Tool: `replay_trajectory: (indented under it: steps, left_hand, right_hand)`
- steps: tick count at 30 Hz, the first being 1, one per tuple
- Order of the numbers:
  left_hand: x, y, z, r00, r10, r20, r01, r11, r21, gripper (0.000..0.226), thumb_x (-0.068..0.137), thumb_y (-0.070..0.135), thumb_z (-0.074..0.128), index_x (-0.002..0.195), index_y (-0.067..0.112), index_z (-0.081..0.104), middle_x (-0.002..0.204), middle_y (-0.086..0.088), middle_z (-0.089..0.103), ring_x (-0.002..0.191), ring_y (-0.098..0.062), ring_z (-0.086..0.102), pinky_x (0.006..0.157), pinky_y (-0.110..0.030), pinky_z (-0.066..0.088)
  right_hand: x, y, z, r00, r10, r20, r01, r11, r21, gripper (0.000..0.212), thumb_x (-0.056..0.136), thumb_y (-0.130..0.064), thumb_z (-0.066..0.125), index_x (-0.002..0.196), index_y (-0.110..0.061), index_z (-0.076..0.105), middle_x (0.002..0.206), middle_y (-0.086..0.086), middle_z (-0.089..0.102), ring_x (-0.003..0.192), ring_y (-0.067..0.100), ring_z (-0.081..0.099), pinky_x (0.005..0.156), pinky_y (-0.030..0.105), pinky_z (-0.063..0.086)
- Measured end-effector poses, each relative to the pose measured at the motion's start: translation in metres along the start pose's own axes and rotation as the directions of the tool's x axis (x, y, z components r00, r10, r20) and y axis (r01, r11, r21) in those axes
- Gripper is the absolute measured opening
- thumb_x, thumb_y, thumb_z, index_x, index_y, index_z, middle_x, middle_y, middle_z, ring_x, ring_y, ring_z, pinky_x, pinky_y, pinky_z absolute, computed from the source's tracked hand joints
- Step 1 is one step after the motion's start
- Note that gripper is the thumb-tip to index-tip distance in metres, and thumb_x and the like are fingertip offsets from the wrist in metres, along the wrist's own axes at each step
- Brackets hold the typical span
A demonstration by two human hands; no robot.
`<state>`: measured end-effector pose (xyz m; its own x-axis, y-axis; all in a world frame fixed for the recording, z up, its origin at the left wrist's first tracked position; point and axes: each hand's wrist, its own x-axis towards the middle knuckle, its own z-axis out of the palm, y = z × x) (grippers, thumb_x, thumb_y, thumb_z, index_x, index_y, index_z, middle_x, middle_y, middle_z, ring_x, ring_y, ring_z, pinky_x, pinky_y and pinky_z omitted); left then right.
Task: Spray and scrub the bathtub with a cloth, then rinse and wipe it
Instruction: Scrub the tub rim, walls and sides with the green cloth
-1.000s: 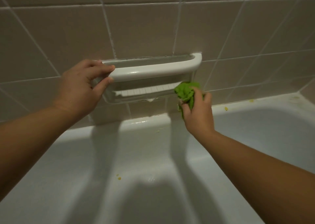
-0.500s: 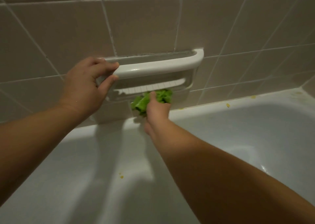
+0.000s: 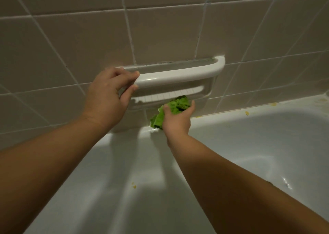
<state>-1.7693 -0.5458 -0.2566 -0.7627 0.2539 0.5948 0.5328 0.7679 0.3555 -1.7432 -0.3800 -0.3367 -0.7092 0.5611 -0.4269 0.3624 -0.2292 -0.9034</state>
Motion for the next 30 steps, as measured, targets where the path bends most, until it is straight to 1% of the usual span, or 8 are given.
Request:
replay_trajectory:
  steps: [6, 11, 16, 20, 23, 25, 27, 30]
  left_hand:
    - [-0.001, -0.001, 0.002, 1.0, -0.003, -0.014, 0.004, 1.0, 0.004, 0.028, 0.097, 0.021, 0.071, 0.125, 0.019, 0.074, 0.112, -0.007, 0.068, 0.115, -0.028, 0.062, 0.098, -0.023, 0.037]
    - [0.0, 0.003, -0.001, 1.0, -0.024, -0.002, 0.024, 1.0, 0.01, 0.029, 0.097, 0.022, 0.071, 0.125, 0.021, 0.074, 0.112, -0.005, 0.067, 0.113, -0.026, 0.061, 0.094, -0.016, 0.031]
    - [0.002, 0.004, -0.005, 0.998, -0.033, 0.048, 0.033, 0.999, 0.006, 0.032, 0.099, 0.027, 0.067, 0.131, 0.024, 0.071, 0.116, -0.002, 0.064, 0.115, -0.023, 0.057, 0.098, -0.024, 0.035]
    - [0.003, -0.003, -0.006, 0.999, 0.024, 0.042, -0.025, 1.0, 0.008, 0.03, 0.097, 0.021, 0.07, 0.127, 0.021, 0.074, 0.111, -0.005, 0.068, 0.112, -0.027, 0.061, 0.095, -0.02, 0.034]
    - [0.003, -0.002, -0.005, 0.998, 0.017, 0.053, -0.017, 1.0, -0.002, 0.031, 0.097, 0.021, 0.069, 0.128, 0.022, 0.073, 0.113, -0.004, 0.067, 0.114, -0.026, 0.06, 0.096, -0.023, 0.035]
    - [0.003, -0.001, -0.005, 0.998, 0.002, 0.069, -0.002, 1.0, -0.001, 0.032, 0.098, 0.023, 0.068, 0.13, 0.023, 0.072, 0.115, -0.003, 0.066, 0.116, -0.025, 0.059, 0.097, -0.027, 0.037]
    - [0.003, -0.002, -0.005, 0.998, 0.009, 0.068, -0.008, 1.0, -0.006, 0.032, 0.098, 0.022, 0.069, 0.13, 0.023, 0.072, 0.115, -0.002, 0.067, 0.116, -0.026, 0.059, 0.097, -0.028, 0.039]
    - [0.004, -0.004, -0.005, 0.998, 0.024, 0.052, -0.023, 1.0, -0.015, 0.031, 0.097, 0.019, 0.071, 0.127, 0.021, 0.073, 0.113, -0.003, 0.068, 0.113, -0.028, 0.061, 0.096, -0.024, 0.037]
  right_hand:
    - [-0.021, -0.001, 0.026, 0.999, 0.038, 0.028, -0.035, 0.996, -0.087, 0.081, 0.101, -0.031, 0.064, 0.162, -0.033, 0.012, 0.148, 0.014, 0.05, 0.125, 0.036, 0.059, 0.097, 0.037, 0.046]
    - [-0.015, -0.016, 0.039, 0.99, 0.117, -0.076, -0.113, 0.992, 0.058, 0.071, 0.104, -0.028, 0.057, 0.162, -0.028, 0.016, 0.152, 0.015, 0.047, 0.124, 0.036, 0.059, 0.093, 0.035, 0.044]
    - [-0.067, -0.003, 0.076, 0.907, 0.33, 0.263, -0.396, 0.882, 0.257, 0.047, 0.109, -0.048, 0.038, 0.13, -0.013, 0.062, 0.126, 0.013, 0.068, 0.113, 0.03, 0.065, 0.089, 0.033, 0.049]
    - [-0.02, -0.012, 0.075, 0.948, 0.305, -0.086, -0.278, 0.93, 0.241, 0.056, 0.103, -0.026, 0.06, 0.147, -0.006, 0.032, 0.146, 0.017, 0.05, 0.13, 0.037, 0.054, 0.105, 0.039, 0.041]
    - [-0.03, -0.002, 0.08, 0.984, 0.165, 0.074, -0.17, 0.983, 0.069, 0.053, 0.095, -0.032, 0.067, 0.139, -0.016, 0.042, 0.139, 0.011, 0.057, 0.123, 0.037, 0.059, 0.11, 0.048, 0.046]
    - [-0.042, 0.019, 0.085, 0.965, 0.132, 0.228, -0.118, 0.99, -0.071, 0.042, 0.08, -0.045, 0.068, 0.117, -0.029, 0.054, 0.12, 0.005, 0.068, 0.11, 0.034, 0.065, 0.101, 0.055, 0.053]
    - [-0.034, 0.022, 0.077, 0.981, 0.096, 0.17, -0.077, 0.99, -0.116, 0.036, 0.076, -0.05, 0.065, 0.104, -0.031, 0.051, 0.108, 0.0, 0.068, 0.101, 0.032, 0.066, 0.096, 0.054, 0.056]
    - [-0.012, 0.012, 0.052, 0.996, 0.076, 0.043, -0.075, 0.997, -0.029, 0.042, 0.089, -0.044, 0.071, 0.115, -0.026, 0.045, 0.114, 0.002, 0.064, 0.106, 0.033, 0.064, 0.1, 0.051, 0.053]
